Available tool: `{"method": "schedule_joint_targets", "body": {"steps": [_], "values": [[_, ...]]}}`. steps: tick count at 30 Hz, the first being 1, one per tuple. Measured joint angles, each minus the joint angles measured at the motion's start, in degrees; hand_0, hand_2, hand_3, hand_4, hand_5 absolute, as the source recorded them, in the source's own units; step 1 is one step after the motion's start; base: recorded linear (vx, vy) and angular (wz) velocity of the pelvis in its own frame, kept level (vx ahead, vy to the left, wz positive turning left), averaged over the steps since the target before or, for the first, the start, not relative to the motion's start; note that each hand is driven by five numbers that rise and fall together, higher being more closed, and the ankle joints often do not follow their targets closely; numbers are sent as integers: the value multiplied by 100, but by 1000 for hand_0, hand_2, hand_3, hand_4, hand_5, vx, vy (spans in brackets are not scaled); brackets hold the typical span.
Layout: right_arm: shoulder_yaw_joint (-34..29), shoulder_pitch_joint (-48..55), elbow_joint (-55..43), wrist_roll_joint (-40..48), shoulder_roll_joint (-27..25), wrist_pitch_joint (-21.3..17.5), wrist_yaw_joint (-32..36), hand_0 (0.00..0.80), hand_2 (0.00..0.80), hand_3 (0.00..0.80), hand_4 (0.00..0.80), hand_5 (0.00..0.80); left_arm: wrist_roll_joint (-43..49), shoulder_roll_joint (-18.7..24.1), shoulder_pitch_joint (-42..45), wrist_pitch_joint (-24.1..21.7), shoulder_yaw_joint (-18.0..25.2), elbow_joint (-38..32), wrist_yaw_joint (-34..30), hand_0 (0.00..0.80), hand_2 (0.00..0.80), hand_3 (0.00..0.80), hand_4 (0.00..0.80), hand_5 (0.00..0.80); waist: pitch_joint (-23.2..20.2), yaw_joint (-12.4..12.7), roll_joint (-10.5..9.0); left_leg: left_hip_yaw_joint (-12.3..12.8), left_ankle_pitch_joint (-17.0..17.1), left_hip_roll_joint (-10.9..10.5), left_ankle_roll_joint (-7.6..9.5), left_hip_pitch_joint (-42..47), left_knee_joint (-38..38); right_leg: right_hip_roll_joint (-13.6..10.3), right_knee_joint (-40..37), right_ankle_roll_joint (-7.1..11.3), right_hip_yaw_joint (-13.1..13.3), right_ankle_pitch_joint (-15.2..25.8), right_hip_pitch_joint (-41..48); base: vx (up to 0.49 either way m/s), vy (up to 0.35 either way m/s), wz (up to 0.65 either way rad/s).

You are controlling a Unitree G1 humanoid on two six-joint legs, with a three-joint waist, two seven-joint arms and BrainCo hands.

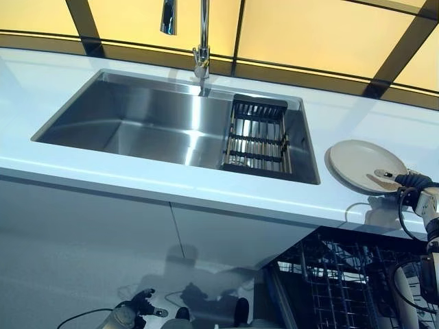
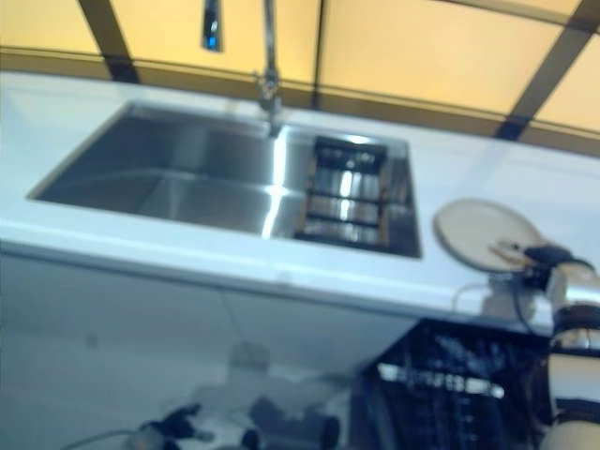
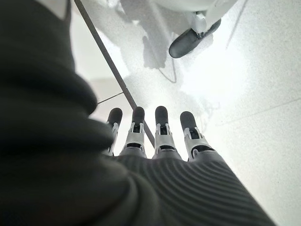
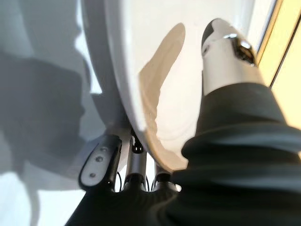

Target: Take plates into dishwasher

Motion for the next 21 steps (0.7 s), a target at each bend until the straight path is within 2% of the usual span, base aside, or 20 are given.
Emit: {"method": "schedule_joint_targets", "body": {"steps": [5, 12, 15, 21], "values": [[82, -3, 149, -398, -69, 9, 238, 0, 0, 0, 0, 0, 1, 1, -3, 2, 9, -1, -10, 0, 0, 0, 0, 0, -3, 7, -13, 3, -7, -6, 5, 83, -2, 6, 2, 8, 3, 7, 55, 0, 0, 0], [192, 81, 426, -952, -228, 211, 890, 0, 0, 0, 0, 0, 3, 70, -9, 23, 105, -44, -43, 0, 0, 0, 0, 0, -43, 10, -172, 22, -11, -13, 9, 87, -1, 5, 3, 16, 14, 12, 52, 0, 0, 0], [265, 273, 580, -1260, -301, 342, 952, 0, 0, 0, 0, 0, 8, 75, -11, 87, 106, -44, -75, 0, 0, 0, 0, 0, -83, 9, -251, 30, -15, -36, 16, 90, -1, 4, 4, 22, 24, 19, 52, -3, 4, -1], [303, 491, 734, -1613, -347, 344, 976, 0, 0, 0, 0, 0, 10, 109, -48, 135, 107, -43, -118, 0, 0, 0, 0, 0, -138, 3, -362, 118, -40, -42, 50, 96, -1, -6, 0, 76, 95, 17, 40, -6, 19, -7]]}}
